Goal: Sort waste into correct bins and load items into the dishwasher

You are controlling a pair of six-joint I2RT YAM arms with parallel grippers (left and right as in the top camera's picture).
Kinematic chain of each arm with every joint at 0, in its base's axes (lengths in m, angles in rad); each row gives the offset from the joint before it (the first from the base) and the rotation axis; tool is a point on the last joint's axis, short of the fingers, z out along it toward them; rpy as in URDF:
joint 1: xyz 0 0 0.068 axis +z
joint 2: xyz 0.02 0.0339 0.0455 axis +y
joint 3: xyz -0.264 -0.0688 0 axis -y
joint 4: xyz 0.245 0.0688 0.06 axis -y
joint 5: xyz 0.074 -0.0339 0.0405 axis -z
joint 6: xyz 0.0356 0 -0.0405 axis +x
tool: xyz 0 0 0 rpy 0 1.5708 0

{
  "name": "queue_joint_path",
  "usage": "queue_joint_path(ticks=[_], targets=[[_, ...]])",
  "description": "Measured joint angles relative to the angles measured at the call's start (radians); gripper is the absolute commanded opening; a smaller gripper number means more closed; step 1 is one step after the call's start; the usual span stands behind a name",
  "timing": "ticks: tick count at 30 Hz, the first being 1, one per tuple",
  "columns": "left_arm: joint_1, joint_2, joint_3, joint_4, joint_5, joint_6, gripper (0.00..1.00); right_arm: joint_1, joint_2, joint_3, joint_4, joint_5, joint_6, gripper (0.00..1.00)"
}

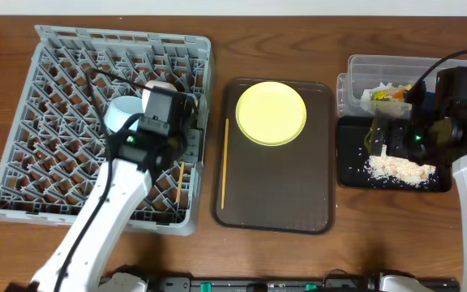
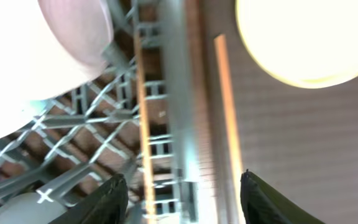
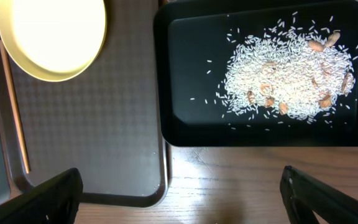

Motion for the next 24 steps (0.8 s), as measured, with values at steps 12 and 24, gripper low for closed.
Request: queue_joint_path(ticks=[12,24], targets=[[-0.217,0.185,0.01,0.024,0.046,-0.179,0.59,0.0,0.0,0.0,0.002,0.0,0.0,0.99],[-0.319,0.51,0.014,0.11,0.048,-0.253,0.59,0.0,0.0,0.0,0.002,0.0,0.0,0.99]])
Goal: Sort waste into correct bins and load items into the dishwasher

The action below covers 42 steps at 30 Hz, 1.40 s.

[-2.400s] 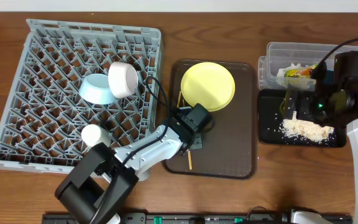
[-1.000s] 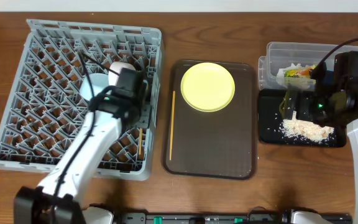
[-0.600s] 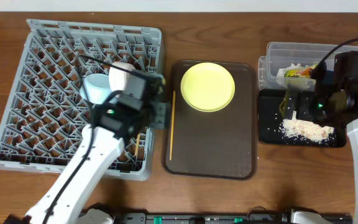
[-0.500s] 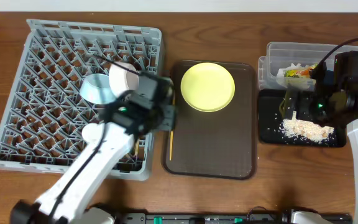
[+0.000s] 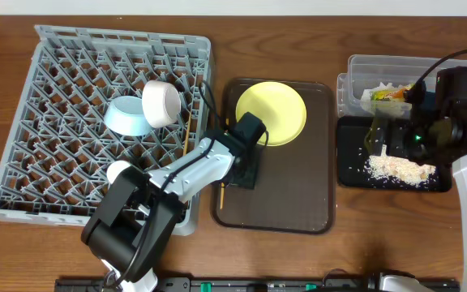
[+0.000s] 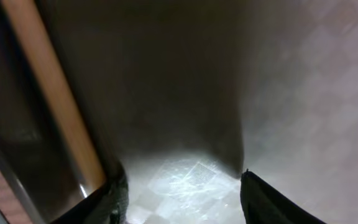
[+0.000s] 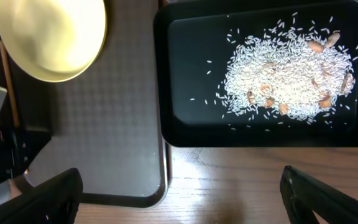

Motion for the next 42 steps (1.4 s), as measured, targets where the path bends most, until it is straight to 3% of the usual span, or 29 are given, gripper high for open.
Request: queue_joint_path(ticks=[18,35,37,40,42], targets=[[0.0,-0.094,0.002,-0.026,-0.046,-0.001,0.58,0.0,0.0,0.0,0.0,0.0,0.0,0.99],[0.0,-0.041,-0.033,0.027,-0.109,-0.033,0.59,0.0,0.0,0.0,-0.003,0.0,0.0,0.99],[0.0,-0.016,-0.032,0.031,-0.109,-0.041,0.52,0.0,0.0,0.0,-0.003,0.0,0.0,0.99],[-0.001,-0.014,-0.032,0.034,-0.113,-0.05,0.26,0.0,0.0,0.0,-0.006,0.0,0.0,0.99],[-0.001,-0.013,-0.032,0.035,-0.113,-0.053,0.2,0.0,0.0,0.0,-0.007,0.0,0.0,0.99]])
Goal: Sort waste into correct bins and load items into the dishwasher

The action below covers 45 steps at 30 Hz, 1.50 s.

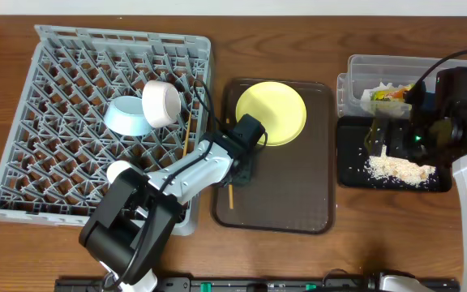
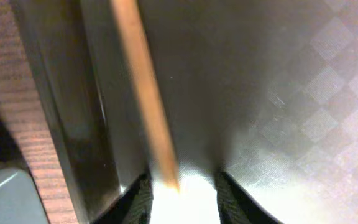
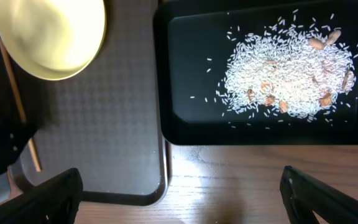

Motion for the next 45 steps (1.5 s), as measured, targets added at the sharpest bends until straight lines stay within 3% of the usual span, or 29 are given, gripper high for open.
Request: queue_joint_path(ticks=[5,15,20,27,36,39,41,44,45], targets=[[0.0,0.0,0.0,-0.002,0.0,-0.007,0.06,0.0,0.0,0.0,-0.011,0.0,0.0,0.99],[0.012,-0.042,0.009,-0.112,0.001,-0.019,0.06,0.0,0.0,0.0,-0.014,0.0,0.0,0.99],[0.062,-0.264,0.022,-0.135,0.0,-0.017,0.06,0.0,0.0,0.0,-0.014,0.0,0.0,0.99],[0.172,-0.507,0.043,-0.226,0.0,0.108,0.06,0.0,0.0,0.0,-0.013,0.0,0.0,0.99],[0.34,-0.405,0.043,-0.273,-0.004,0.238,0.06,0.0,0.0,0.0,-0.012,0.0,0.0,0.99],[0.34,-0.343,0.043,-0.273,-0.003,0.248,0.13,0.0,0.0,0.0,-0.012,0.0,0.0,0.99],[0.34,-0.311,0.043,-0.273,-0.003,0.25,0.39,0.0,0.0,0.0,-0.012,0.0,0.0,0.99],[0.34,-0.289,0.043,-0.273,0.0,0.259,0.54,0.0,0.0,0.0,-0.012,0.0,0.0,0.99],[0.34,-0.291,0.043,-0.275,-0.001,0.261,0.55,0.0,0.0,0.0,-0.012,0.0,0.0,0.99]])
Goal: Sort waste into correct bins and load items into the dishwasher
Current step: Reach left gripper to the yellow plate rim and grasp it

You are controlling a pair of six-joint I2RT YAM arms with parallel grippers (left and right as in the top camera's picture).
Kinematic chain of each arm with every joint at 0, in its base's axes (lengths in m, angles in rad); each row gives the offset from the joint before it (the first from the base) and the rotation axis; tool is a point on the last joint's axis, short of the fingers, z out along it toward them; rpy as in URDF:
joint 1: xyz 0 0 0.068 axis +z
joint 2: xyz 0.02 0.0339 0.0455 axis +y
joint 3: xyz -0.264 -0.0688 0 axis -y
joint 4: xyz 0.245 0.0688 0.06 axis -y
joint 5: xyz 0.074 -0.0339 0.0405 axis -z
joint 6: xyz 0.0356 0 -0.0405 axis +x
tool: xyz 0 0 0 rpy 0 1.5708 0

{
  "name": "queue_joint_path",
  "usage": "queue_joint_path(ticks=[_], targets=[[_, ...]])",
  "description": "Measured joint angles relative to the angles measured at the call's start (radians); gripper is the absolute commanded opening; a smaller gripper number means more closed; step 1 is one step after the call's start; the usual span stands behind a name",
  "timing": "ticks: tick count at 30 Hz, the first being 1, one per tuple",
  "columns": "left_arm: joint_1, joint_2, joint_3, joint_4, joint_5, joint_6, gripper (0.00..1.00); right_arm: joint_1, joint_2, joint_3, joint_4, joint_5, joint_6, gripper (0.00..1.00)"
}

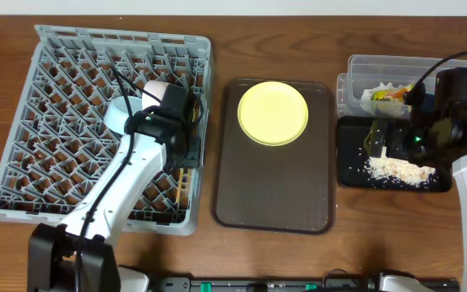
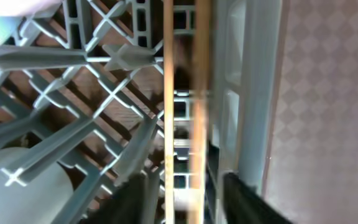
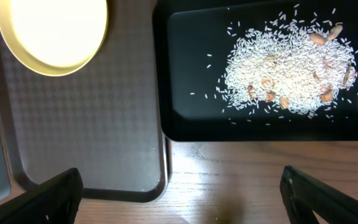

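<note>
My left gripper (image 2: 191, 199) hangs over the right edge of the grey dish rack (image 1: 71, 49), shut on a wooden chopstick (image 2: 201, 93) that runs lengthwise between its fingers. A second, thinner chopstick (image 2: 167, 93) lies in the rack grid just to its left. A light blue bowl (image 1: 120, 113) and a white cup (image 1: 154, 88) sit in the rack beside the gripper. The yellow plate (image 1: 272, 112) rests on the brown tray (image 1: 274, 195). My right gripper (image 3: 182, 199) is open above the table in front of the black tray of rice (image 3: 185, 124).
A clear bin (image 1: 363, 69) holding wrappers stands behind the black tray at the far right. The brown tray's rim (image 3: 164, 180) lies left of the right gripper. Bare wooden table (image 1: 339, 227) runs along the front edge.
My left gripper, shut on the chopstick at the tray's left edge, now holds it over the rack's right edge. The tray's left side has no chopstick on it. The right arm is still.
My left gripper was open over the rack, with one chopstick in the rack and another on the tray. Then it stood open at the tray chopstick, then shut on it. Now that chopstick is over the rack beside the first one.
</note>
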Motion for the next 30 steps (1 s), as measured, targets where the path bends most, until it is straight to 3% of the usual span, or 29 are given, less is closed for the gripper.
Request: queue_joint_path(ticks=[4,9,15,21,27,30], targets=[[0.004,-0.059,0.002,-0.01,0.004,0.001,0.63,0.0,0.0,0.0,0.0,0.0,0.0,0.99],[0.004,-0.198,0.027,0.0,0.062,-0.002,0.64,0.0,0.0,0.0,0.005,0.0,0.0,0.99],[0.0,-0.191,0.283,-0.055,0.084,-0.002,0.65,0.0,0.0,0.0,0.011,0.0,0.0,0.99],[-0.067,-0.025,0.514,-0.048,0.085,0.024,0.7,0.0,0.0,0.0,0.012,0.0,0.0,0.99],[-0.201,0.204,0.55,0.04,0.085,0.137,0.74,0.0,0.0,0.0,0.012,0.0,0.0,0.99],[-0.266,0.309,0.55,0.057,0.085,0.174,0.81,0.0,0.0,0.0,0.013,0.0,0.0,0.99]])
